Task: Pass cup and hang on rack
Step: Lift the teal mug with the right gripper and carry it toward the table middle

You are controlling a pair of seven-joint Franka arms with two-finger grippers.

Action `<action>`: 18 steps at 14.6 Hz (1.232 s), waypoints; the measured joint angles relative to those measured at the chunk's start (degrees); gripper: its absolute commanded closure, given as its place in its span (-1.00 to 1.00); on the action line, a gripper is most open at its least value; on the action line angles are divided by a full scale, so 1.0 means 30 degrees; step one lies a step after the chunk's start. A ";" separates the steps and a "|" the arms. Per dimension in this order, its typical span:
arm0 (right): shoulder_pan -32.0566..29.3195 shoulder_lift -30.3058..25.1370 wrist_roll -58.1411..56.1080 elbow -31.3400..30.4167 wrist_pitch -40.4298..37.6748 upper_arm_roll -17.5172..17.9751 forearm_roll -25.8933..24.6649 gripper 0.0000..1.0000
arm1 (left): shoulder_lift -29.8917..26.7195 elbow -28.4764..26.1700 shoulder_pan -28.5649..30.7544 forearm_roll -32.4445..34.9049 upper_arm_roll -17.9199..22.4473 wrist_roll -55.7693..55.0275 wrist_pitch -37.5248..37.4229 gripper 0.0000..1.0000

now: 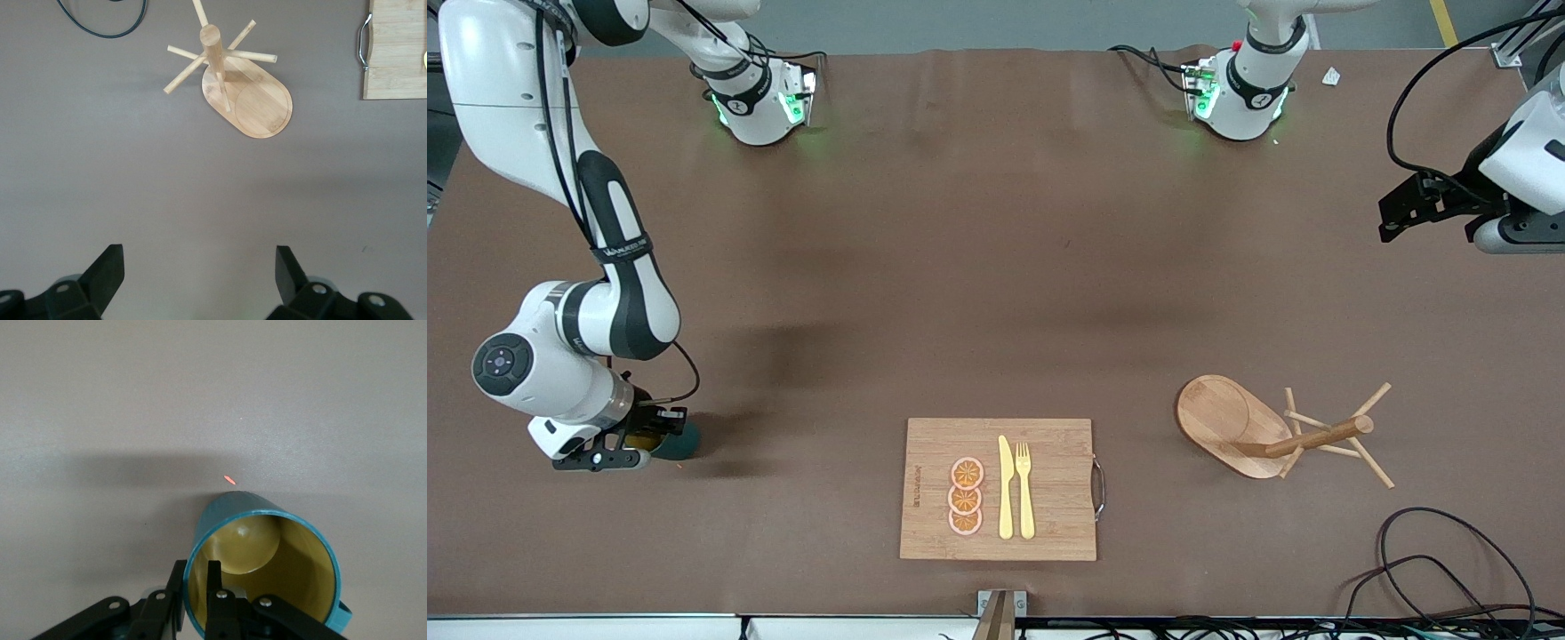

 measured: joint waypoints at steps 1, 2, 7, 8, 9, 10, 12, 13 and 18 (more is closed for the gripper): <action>0.0009 0.0001 -0.0026 0.0009 0.0007 0.0007 -0.0001 0.94 | 0.0007 -0.0004 -0.0001 0.0000 0.0000 -0.0001 0.0000 -1.00; 0.0028 0.0003 -0.0042 0.0058 0.0049 0.0014 0.0005 0.95 | 0.0007 -0.0005 -0.0001 0.0000 0.0000 -0.0001 -0.0002 -1.00; 0.0882 -0.0027 0.0359 0.1934 -0.1196 0.0699 0.0348 0.98 | -0.0047 0.0009 0.0000 0.0000 0.0000 -0.0006 -0.0043 -1.00; 0.1465 -0.0064 0.1225 0.2709 -0.2365 0.0872 0.0700 0.98 | -0.0055 0.0014 0.0007 0.0000 0.0000 -0.0007 -0.0044 -1.00; 0.2180 -0.0105 0.2432 0.3584 -0.3600 0.0982 0.0927 0.98 | -0.0060 0.0022 0.0014 0.0000 0.0002 -0.0007 -0.0044 -1.00; 0.2974 -0.0151 0.3830 0.4384 -0.4586 0.1060 0.1045 0.99 | -0.0062 0.0028 0.0018 0.0000 0.0007 -0.0007 -0.0045 -1.00; 0.4832 -0.0213 0.7280 0.5362 -0.5614 0.1170 0.1143 0.99 | -0.0062 0.0032 0.0029 0.0000 0.0017 -0.0009 -0.0059 -1.00; 0.5765 -0.0209 0.8925 0.5476 -0.5718 0.1212 0.1183 0.99 | -0.0062 0.0032 0.0033 0.0000 0.0026 -0.0013 -0.0071 -1.00; 1.0472 0.0026 1.5574 0.5551 -0.4646 0.1268 0.2097 0.99 | -0.0062 0.0036 0.0044 0.0000 0.0089 -0.0099 -0.0072 -1.00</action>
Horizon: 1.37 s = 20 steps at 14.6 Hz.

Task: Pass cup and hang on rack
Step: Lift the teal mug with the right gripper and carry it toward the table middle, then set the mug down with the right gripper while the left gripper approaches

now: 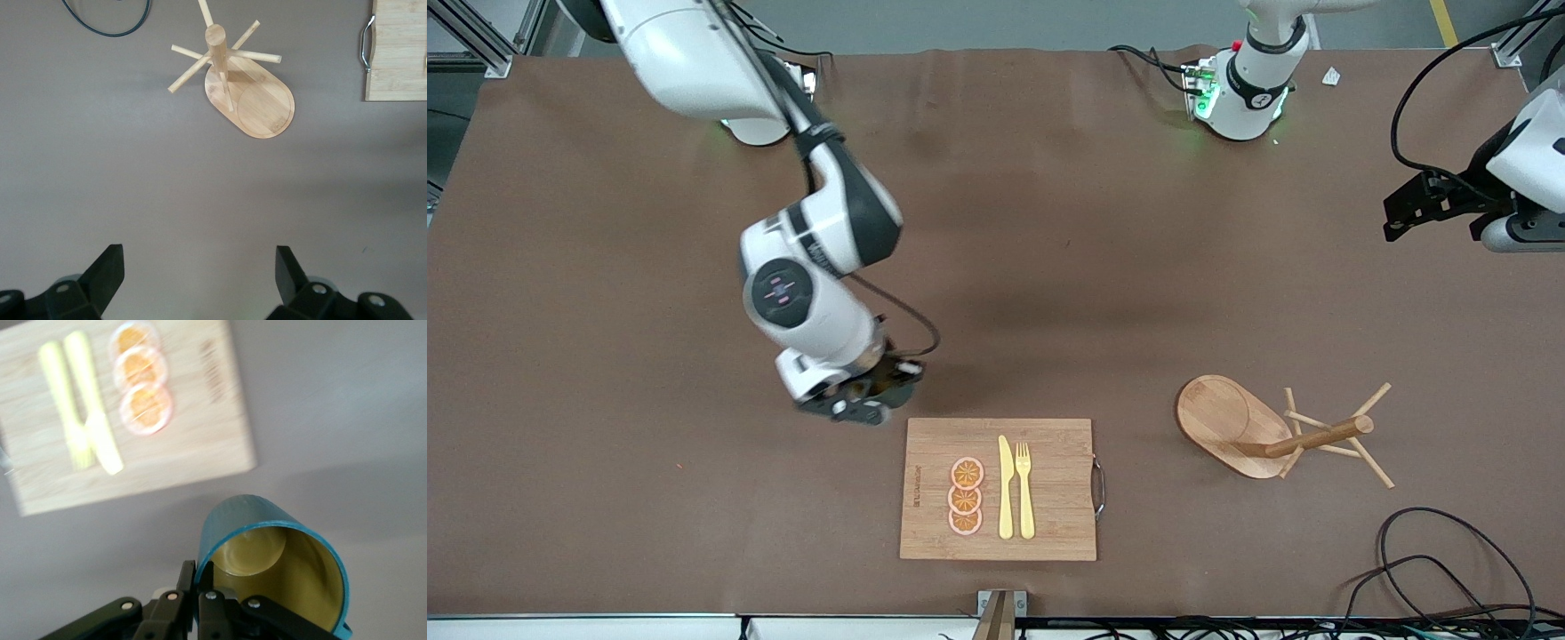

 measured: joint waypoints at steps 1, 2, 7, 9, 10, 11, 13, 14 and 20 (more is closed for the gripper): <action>0.0829 0.0198 0.0750 0.0038 0.0908 0.0013 0.0036 0.99 | 0.0000 0.0000 0.0000 0.0000 0.0001 -0.0008 0.0000 -1.00; 0.1723 0.0545 0.1390 0.0070 0.1910 0.0019 0.0047 0.99 | 0.0000 0.0001 0.0001 0.0000 0.0002 -0.0009 0.0000 -1.00; 0.5596 0.3464 0.4446 0.1492 0.5277 -0.0068 0.0049 0.98 | 0.0019 -0.0002 -0.0003 0.0000 0.0004 -0.0019 0.0017 -1.00; 0.6591 0.4494 0.5078 0.2350 0.6058 -0.0174 0.0047 0.94 | 0.0075 -0.0019 -0.0006 0.0000 0.0003 -0.0031 0.0020 -1.00; 0.6869 0.4836 0.5155 0.2627 0.6390 -0.0228 0.0047 0.83 | 0.0124 -0.0044 -0.0004 0.0000 0.0003 -0.0033 0.0021 -1.00; 0.6981 0.5022 0.5168 0.2799 0.6489 -0.0253 0.0047 0.58 | 0.0195 -0.0073 -0.0003 0.0000 0.0003 -0.0033 0.0021 -1.00; 0.6990 0.5102 0.5168 0.2996 0.6502 -0.0312 0.0047 -0.17 | 0.0396 -0.0085 -0.0047 0.0000 -0.0007 -0.0033 0.0023 -1.00; 0.6984 0.5101 0.5168 0.3112 0.6483 -0.0367 0.0047 -0.68 | 0.0472 -0.0085 -0.0102 0.0000 -0.0024 -0.0033 0.0035 -1.00; 0.6449 0.4628 0.4484 0.3794 0.5305 -0.0688 -0.0064 -1.00 | 0.0540 -0.0074 -0.0281 0.0000 -0.0215 -0.0035 0.0056 -1.00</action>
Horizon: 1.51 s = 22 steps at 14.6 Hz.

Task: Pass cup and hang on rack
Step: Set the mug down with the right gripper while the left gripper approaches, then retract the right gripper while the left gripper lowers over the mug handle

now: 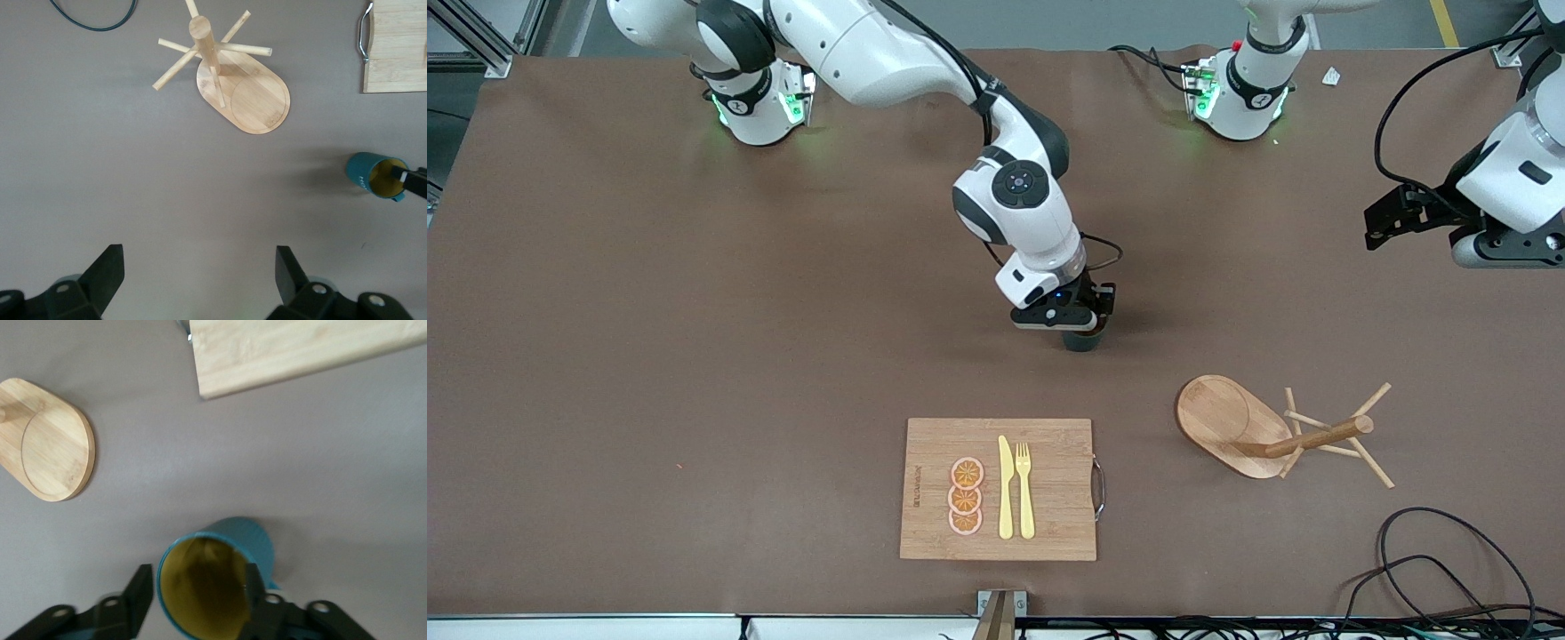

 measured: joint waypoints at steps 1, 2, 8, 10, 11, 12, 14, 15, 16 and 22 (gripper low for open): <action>-0.0214 -0.0177 -0.0494 0.0032 -0.0292 -0.0055 -0.0010 -1.00 | 0.0081 -0.0013 -0.0127 0.0000 -0.0053 0.0000 0.0000 -1.00; -0.0536 -0.0393 -0.1051 0.0081 -0.0639 -0.0114 -0.0031 -1.00 | 0.0222 -0.0019 -0.0366 0.0000 -0.0107 0.0000 0.0000 -1.00; -0.5961 -0.3491 -0.9509 0.0257 -0.6248 -0.0326 -0.0276 -1.00 | 0.1102 0.0001 -0.2877 0.0000 -0.0264 -0.3085 0.0091 -1.00; -0.8337 -0.4335 -1.2288 0.0189 -0.7716 -0.0310 -0.0275 -1.00 | 0.1315 0.0072 -0.3659 0.0000 -0.0280 -0.4212 0.0125 -1.00; -0.9355 -0.4644 -1.3119 0.0101 -0.8171 -0.0307 -0.0276 -1.00 | 0.1480 0.0181 -0.4126 0.0000 -0.0282 -0.5011 0.0158 -1.00; -1.0344 -0.4979 -1.3741 -0.0124 -0.8420 -0.0298 -0.0371 -1.00 | 0.1740 0.0394 -0.4717 0.0000 -0.0284 -0.6031 0.0196 -1.00; -1.1655 -0.5590 -1.4689 -0.0688 -0.8508 -0.0272 -0.1015 -1.00 | 0.2325 0.0699 -0.5867 0.0040 -0.0290 -0.7724 0.0396 -1.00; -1.2151 -0.5941 -1.5076 -0.1021 -0.8508 -0.0271 -0.1328 -1.00 | 0.2663 0.0784 -0.6492 0.0189 -0.0300 -0.8625 0.0635 -1.00; -1.2645 -0.6369 -1.5441 -0.1412 -0.8513 -0.0272 -0.1525 -1.00 | 0.3019 0.0826 -0.7118 0.0420 -0.0305 -0.9549 0.0859 -1.00; -1.5838 -1.0669 -1.6667 -0.5191 -0.8802 -0.0267 -0.3184 -1.00 | 0.7147 0.0863 -1.2022 0.4002 -0.0329 -1.8517 0.4156 -1.00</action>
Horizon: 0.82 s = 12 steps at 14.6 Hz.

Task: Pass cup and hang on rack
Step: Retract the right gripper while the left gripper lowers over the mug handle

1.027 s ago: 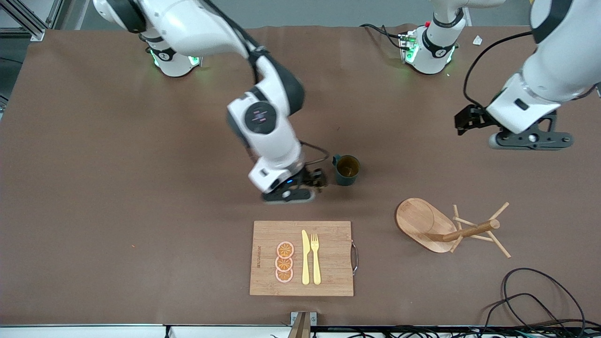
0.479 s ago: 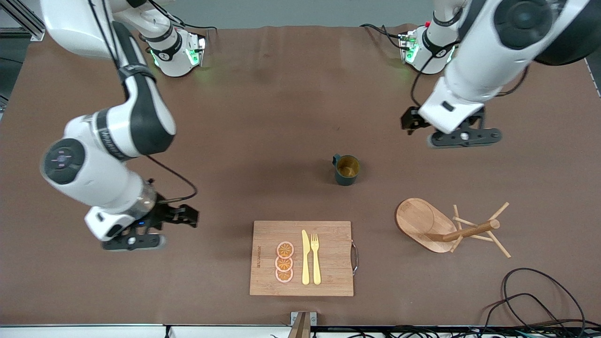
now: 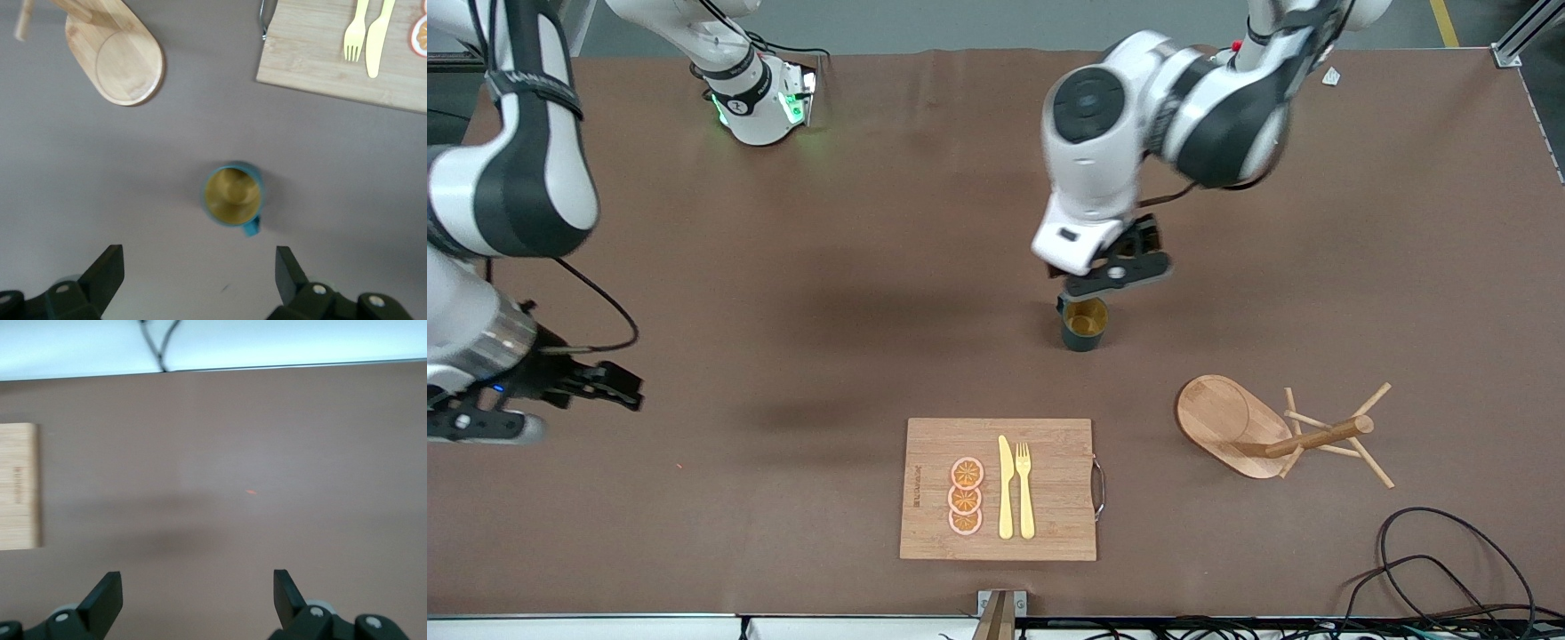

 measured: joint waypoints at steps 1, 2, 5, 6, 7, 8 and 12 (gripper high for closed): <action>-0.0300 -0.0792 -0.0221 -0.0349 -0.0467 0.0001 -0.0207 -1.00 | 0.0711 0.0010 -0.0786 0.0787 -0.0007 -0.1523 0.0298 -1.00; -0.0536 -0.1655 -0.0403 -0.0724 -0.0976 0.0003 -0.0274 -1.00 | 0.1313 0.0004 -0.1531 0.1532 -0.0004 -0.3002 0.0364 -1.00; -0.0769 -0.4221 -0.0631 -0.2337 -0.1552 0.0018 -0.0360 -1.00 | 0.2594 -0.0469 -0.3355 0.3365 0.0009 -0.8228 0.0270 -1.00; -0.0785 -0.4957 -0.0634 -0.2971 -0.1572 0.0024 -0.0360 -1.00 | 0.3028 -0.0828 -0.3864 0.4326 0.0008 -1.0573 0.0253 -1.00; -0.0788 -0.5618 -0.0634 -0.3524 -0.1571 0.0035 -0.0360 -1.00 | 0.3535 -0.1171 -0.4319 0.5328 -0.0004 -1.2984 0.0256 -1.00; -0.0797 -0.6122 -0.0630 -0.3889 -0.1572 0.0039 -0.0360 -1.00 | 0.4059 -0.1435 -0.4754 0.6066 -0.0007 -1.5059 0.0261 -1.00; -0.0862 -0.6972 -0.0625 -0.4260 -0.2714 0.0194 -0.0325 -1.00 | 0.5026 -0.2410 -0.5686 0.8123 -0.0003 -1.8209 0.0288 -1.00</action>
